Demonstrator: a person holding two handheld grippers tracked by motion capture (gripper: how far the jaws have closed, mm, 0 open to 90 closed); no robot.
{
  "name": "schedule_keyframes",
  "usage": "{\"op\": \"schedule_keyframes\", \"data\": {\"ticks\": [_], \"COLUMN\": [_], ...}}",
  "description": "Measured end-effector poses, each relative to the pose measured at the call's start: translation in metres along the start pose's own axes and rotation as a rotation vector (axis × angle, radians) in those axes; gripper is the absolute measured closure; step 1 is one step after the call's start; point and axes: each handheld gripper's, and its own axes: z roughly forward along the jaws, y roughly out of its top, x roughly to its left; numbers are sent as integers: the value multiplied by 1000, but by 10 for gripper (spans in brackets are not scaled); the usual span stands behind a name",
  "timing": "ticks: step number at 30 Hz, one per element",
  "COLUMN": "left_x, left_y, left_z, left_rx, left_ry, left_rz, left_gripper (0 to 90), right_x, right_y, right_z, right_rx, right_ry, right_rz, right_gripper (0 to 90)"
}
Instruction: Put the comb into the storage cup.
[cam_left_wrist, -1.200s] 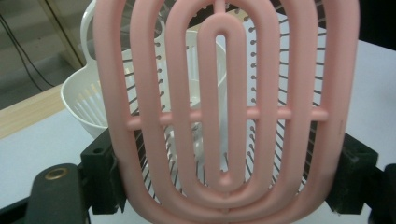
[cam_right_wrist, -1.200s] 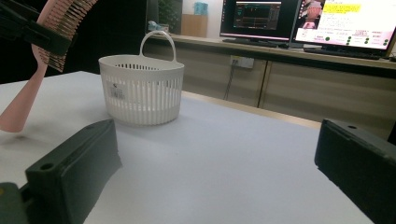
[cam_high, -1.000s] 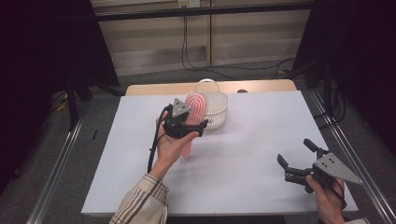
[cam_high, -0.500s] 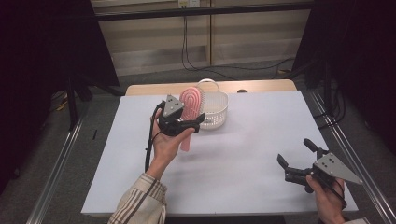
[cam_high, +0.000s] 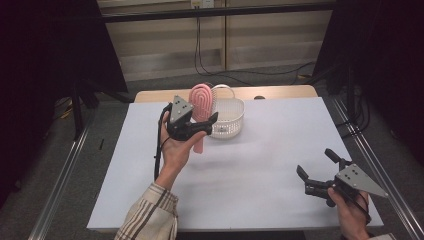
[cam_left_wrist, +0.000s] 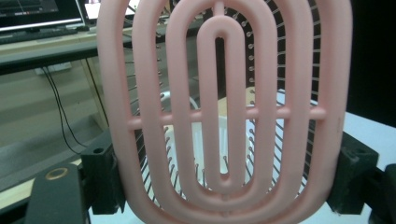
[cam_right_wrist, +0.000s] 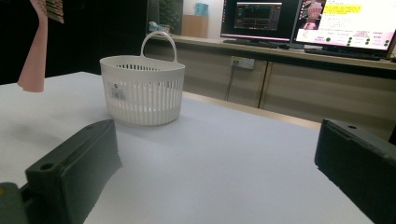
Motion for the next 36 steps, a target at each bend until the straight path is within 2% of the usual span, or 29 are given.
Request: {"op": "schedule_keyframes", "data": {"ticks": [7,13,19,21,22,26,27,36], "left_x": [2,5,7,7,8,7,8,13], "left_y": [12,19,25,28,29,35,37,50], "left_z": [0,1,4,6,7,10,11,16], "left_rx": [-55,-91,-105,-112,-108,-122,-122,-139], "left_ry": [-2,14,17,11,17,15,18,33], "left_rz": [19,31,46,40,53,39,52,37], "left_gripper": [190,189,189,190,189,190,190,190], "right_x": [0,0,0,0,0,0,0,0], "right_y": [0,0,0,0,0,0,0,0], "right_z": [0,0,0,0,0,0,0,-1], "right_rx": [-2,-2,-3,-3,-4,-4,-4,-3], "right_ry": [2,1,1,1,2,2,3,5], "right_rz": [1,-1,1,2,2,3,3,6], "right_gripper": [0,0,0,0,0,0,0,0]}}
